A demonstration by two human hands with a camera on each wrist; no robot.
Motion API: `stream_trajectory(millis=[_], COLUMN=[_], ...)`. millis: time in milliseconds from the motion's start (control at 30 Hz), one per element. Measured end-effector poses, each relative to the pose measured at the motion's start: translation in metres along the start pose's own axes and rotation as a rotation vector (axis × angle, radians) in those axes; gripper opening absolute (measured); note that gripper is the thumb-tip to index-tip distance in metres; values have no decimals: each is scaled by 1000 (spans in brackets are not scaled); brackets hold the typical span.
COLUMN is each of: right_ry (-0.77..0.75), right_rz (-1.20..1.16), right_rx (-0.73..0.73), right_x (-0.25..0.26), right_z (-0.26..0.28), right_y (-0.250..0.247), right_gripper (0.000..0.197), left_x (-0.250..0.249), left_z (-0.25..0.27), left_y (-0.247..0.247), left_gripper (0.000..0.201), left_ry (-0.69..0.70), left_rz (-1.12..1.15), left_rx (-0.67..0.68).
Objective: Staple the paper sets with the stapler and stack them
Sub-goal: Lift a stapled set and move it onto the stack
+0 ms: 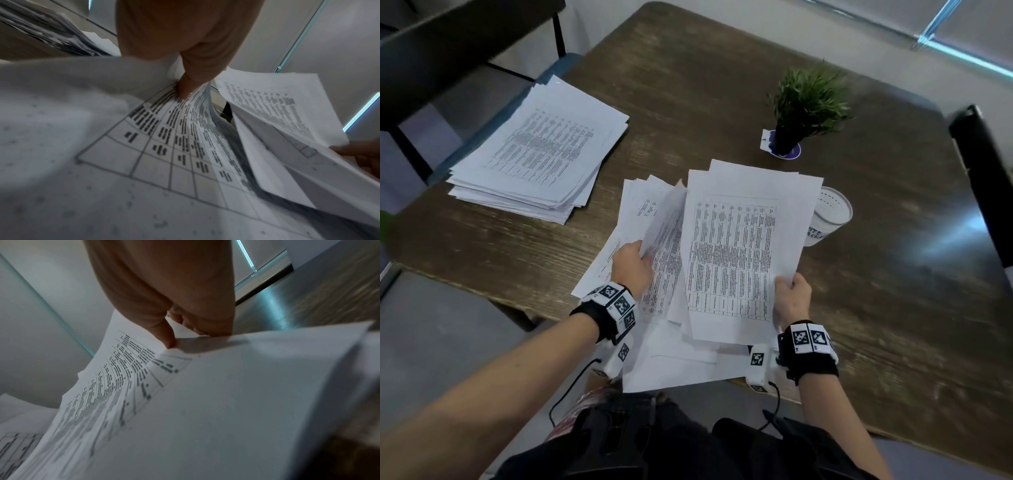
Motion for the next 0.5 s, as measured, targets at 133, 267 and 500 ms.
stream_trajectory(millis=[133, 267, 500], right_ry=[-44, -65, -73], right_rz=[116, 261, 503], right_rx=[57, 111, 199], right_x=[0, -2, -1], right_z=[9, 18, 20], right_y=[9, 20, 32], right_gripper=[14, 20, 39], left_x=[-12, -14, -39], left_z=[-2, -2, 15], left_y=[4, 9, 13], left_gripper=[29, 29, 63], left_ry=[-83, -34, 95], left_rz=[95, 43, 173], left_rx=[16, 124, 201])
Point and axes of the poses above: each hand's wrist, its own z-axis away from the middle knuckle, its own y-axis out of the palm, x = y × z, the point moved 1 cm from there along -z, towards the middle knuckle, and after that the axes turned 15 degrees about y, right-handed, at the moved point
